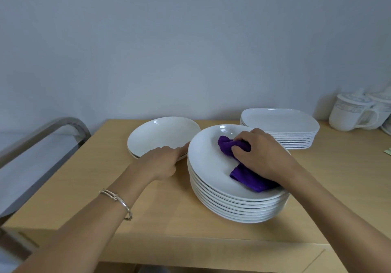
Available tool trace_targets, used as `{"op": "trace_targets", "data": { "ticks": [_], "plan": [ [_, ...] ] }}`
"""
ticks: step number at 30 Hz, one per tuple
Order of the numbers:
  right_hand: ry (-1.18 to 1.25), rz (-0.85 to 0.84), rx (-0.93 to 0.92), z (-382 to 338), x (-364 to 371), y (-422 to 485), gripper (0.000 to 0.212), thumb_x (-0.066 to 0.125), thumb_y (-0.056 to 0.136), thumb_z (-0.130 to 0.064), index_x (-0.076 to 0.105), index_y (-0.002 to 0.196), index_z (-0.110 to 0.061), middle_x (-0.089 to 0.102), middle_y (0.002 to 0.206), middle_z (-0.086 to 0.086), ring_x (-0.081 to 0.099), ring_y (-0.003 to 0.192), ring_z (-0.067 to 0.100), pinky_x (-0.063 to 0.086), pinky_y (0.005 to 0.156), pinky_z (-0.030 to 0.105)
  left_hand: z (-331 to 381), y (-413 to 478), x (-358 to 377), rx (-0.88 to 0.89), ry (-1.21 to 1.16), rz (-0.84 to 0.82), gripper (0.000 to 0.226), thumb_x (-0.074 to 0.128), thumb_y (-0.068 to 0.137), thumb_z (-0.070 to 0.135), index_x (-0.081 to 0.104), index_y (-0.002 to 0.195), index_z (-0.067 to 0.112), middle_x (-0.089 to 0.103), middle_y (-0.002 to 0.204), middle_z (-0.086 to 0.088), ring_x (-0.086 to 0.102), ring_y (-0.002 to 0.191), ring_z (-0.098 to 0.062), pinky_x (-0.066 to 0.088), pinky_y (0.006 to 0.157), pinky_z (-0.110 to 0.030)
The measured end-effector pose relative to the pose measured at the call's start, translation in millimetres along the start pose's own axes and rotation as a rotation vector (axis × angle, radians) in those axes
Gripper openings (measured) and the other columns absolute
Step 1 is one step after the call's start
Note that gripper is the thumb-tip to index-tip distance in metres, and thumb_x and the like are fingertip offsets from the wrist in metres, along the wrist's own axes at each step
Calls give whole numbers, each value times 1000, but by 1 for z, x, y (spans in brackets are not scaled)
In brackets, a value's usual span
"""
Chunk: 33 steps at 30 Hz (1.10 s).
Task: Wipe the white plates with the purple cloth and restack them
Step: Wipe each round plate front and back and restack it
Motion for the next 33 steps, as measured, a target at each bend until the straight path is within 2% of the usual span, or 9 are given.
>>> {"op": "trace_targets", "data": {
  "ticks": [6,9,12,14,20,24,27,30,33],
  "plan": [
    [-11,-6,9,-1,0,0,29,49,90,-40,61,115,-31,52,114,0,50,107,23,41,91,33,10,-2,0,-39,25,-26,73,33,97,5,9,156,41,57,131,-11,56,112,-31,47,96,-42],
    [-53,-45,12,-3,0,-2,35,48,89,-46,55,121,-33,49,122,0,45,113,24,37,92,32,8,-6,5,-62,-14,-53,66,30,102,11,-1,158,28,19,164,-7,22,149,-26,20,120,-41],
    [-121,-108,8,-4,-2,-6,48,45,88,-56,43,131,-37,42,133,-1,38,122,25,32,101,36,9,-17,-3,-58,-255,91,56,26,108,24,1,158,23,4,166,0,4,153,-15,4,122,-33],
    [-187,-137,1,-5,-4,-8,56,42,87,-62,35,138,-39,35,141,0,31,130,26,26,107,40,8,-29,-6,-77,-319,146,55,26,108,33,7,158,22,6,166,5,5,152,-12,6,122,-32],
    [-288,-249,-3,-11,-8,-19,71,42,84,-68,21,145,-39,25,146,2,22,134,28,24,107,41,1,-43,22,-108,44,49,62,27,107,38,1,158,16,0,167,2,0,153,-15,6,123,-37],
    [-166,-378,-50,-9,-21,-30,80,52,77,-70,18,145,-44,21,145,-9,19,134,20,27,107,38,10,-53,8,-110,-501,193,54,29,107,36,15,158,22,11,165,9,10,151,-9,10,122,-30],
    [-131,-396,-87,-4,-24,-33,84,58,77,-65,13,146,-46,17,148,-14,14,137,15,25,111,37,21,-70,-5,-27,-894,226,79,45,89,71,11,155,43,9,156,33,14,143,9,16,115,-21],
    [-111,-364,-148,-4,-22,-30,74,60,80,-57,22,142,-46,24,142,-15,21,131,11,28,106,32,41,-75,-7,85,-807,133,127,54,53,84,-10,154,40,-7,153,34,4,138,16,15,110,-16],
    [-57,-401,-259,-11,-17,-31,59,59,85,-49,30,137,-46,29,135,-17,27,126,8,28,104,28,55,-64,1,168,-785,122,112,67,48,77,11,141,49,22,157,17,26,139,5,33,104,-13]
  ]
}}
Point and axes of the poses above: each hand's wrist, its own y-axis towards the middle knuckle, its own x-axis out of the palm, z = x × y, the point moved 1 cm from there along y, towards the middle knuckle
